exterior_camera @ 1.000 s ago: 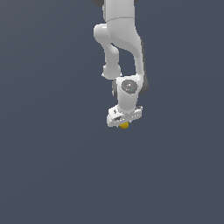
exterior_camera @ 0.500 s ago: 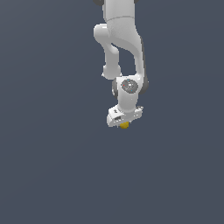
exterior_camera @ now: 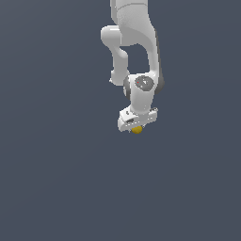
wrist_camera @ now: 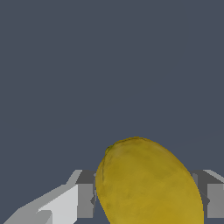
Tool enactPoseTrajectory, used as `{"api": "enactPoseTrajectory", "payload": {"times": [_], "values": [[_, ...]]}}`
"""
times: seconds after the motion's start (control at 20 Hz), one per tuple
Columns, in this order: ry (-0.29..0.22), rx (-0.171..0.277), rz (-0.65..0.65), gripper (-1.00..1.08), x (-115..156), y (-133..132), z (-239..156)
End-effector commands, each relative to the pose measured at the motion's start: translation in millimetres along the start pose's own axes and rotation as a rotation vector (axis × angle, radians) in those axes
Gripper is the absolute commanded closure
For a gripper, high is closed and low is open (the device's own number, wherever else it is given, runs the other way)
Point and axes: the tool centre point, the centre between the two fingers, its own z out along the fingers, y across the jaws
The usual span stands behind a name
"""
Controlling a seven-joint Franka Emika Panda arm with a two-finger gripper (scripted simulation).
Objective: Pick up the object and move it to a goal position.
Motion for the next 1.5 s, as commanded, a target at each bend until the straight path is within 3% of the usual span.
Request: {"api": "enactPoseTrajectory", "payload": {"times": [0.0, 1.05, 1.45], "values": [[0.002, -0.001, 0.0, 1.08, -1.0, -7.4, -16.7], [0.001, -0.001, -0.002, 1.08, -16.1, -104.5, -228.6], [0.001, 0.0, -0.002, 1.08, -17.8, -131.8, -290.7]]}}
